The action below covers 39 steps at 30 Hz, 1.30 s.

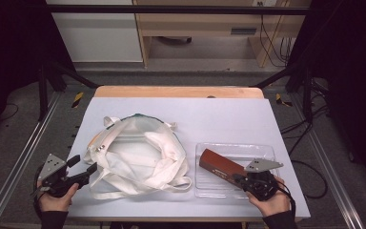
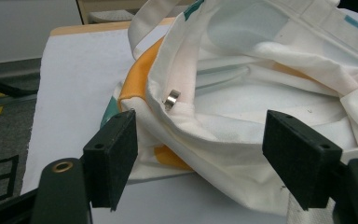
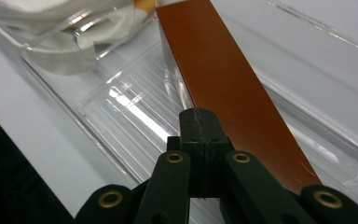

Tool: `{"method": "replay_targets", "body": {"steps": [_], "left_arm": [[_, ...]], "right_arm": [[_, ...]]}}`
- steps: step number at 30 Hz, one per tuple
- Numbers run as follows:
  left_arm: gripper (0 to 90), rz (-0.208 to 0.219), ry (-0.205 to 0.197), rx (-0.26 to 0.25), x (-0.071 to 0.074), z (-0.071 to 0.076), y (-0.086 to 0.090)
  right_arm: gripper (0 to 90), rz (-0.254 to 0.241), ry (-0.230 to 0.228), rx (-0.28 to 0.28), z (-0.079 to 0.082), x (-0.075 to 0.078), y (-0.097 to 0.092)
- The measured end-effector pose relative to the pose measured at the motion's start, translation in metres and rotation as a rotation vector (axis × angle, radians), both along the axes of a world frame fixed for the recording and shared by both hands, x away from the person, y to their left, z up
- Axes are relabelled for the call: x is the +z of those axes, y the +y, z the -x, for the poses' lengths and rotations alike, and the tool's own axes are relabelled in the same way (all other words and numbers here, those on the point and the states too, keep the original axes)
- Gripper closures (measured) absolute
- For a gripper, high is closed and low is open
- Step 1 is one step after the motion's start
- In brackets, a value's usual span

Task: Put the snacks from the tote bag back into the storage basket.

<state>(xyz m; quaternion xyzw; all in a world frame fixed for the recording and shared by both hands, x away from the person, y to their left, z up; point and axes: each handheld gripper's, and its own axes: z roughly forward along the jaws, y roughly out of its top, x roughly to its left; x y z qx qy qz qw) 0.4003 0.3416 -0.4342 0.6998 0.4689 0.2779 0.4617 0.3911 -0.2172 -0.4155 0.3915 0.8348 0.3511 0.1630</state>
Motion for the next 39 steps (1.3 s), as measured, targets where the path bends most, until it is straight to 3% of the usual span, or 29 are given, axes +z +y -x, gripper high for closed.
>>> {"method": "replay_targets", "body": {"steps": [5,11,39], "left_arm": [[26.7,-0.001,0.0,0.0,0.0,0.0,0.0],[26.6,-0.002,0.001,-0.002,0.0,0.0,0.0],[26.7,-0.007,0.008,-0.005,-0.001,-0.001,-0.001]], "right_arm": [[90.0,0.049,0.018,-0.009,-0.005,-0.006,0.003],[90.0,0.074,0.012,-0.025,-0.011,-0.009,0.003],[90.0,0.096,0.003,-0.09,-0.041,-0.006,-0.002]]}}
